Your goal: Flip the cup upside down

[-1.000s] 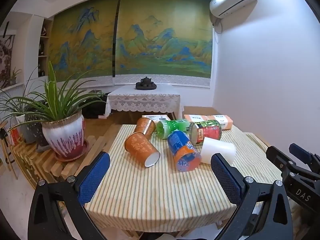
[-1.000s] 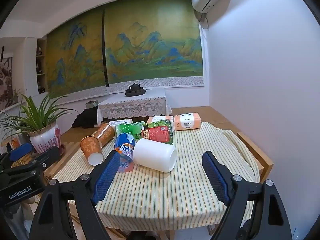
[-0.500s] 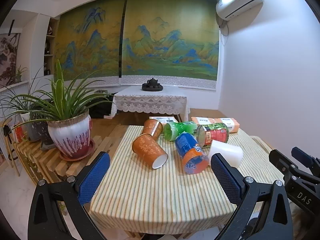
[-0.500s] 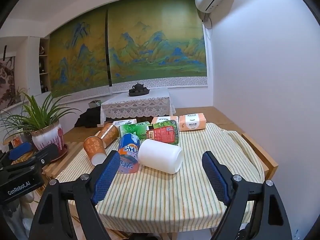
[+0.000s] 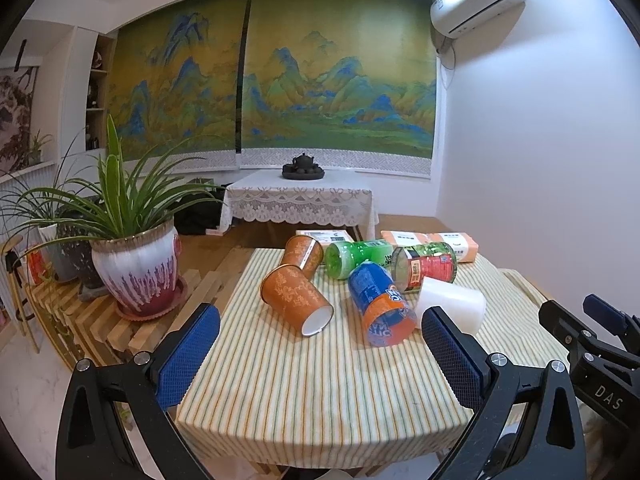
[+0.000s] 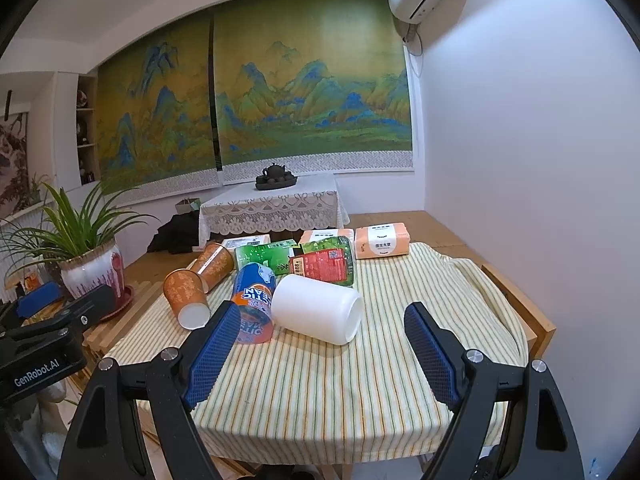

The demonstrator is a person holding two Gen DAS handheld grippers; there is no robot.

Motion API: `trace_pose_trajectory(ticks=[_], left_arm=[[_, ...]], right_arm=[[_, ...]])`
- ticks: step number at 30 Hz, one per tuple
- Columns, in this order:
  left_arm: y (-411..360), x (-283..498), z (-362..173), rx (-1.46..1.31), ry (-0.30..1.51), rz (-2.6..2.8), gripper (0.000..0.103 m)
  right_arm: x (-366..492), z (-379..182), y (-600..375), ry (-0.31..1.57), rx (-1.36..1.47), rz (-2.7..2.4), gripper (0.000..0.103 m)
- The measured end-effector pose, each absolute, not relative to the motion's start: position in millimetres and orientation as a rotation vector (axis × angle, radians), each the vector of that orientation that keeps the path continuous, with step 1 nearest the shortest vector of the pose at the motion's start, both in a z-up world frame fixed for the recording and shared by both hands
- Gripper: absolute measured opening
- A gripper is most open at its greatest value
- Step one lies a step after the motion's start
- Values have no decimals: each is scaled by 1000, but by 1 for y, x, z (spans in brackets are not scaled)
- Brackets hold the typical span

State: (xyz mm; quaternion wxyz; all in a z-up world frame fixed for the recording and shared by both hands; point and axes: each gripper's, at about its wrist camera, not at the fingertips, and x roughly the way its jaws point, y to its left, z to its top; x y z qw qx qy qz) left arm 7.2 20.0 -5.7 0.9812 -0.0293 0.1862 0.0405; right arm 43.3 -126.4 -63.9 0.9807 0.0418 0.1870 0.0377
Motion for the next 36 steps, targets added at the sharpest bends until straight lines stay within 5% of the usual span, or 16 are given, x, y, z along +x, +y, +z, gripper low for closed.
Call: trace_pose_trajectory(ticks=[36], left_arm=[[12,9,-9,-47,390,67,102]], right_arm=[[45,-72,-127,403,79,96,81]])
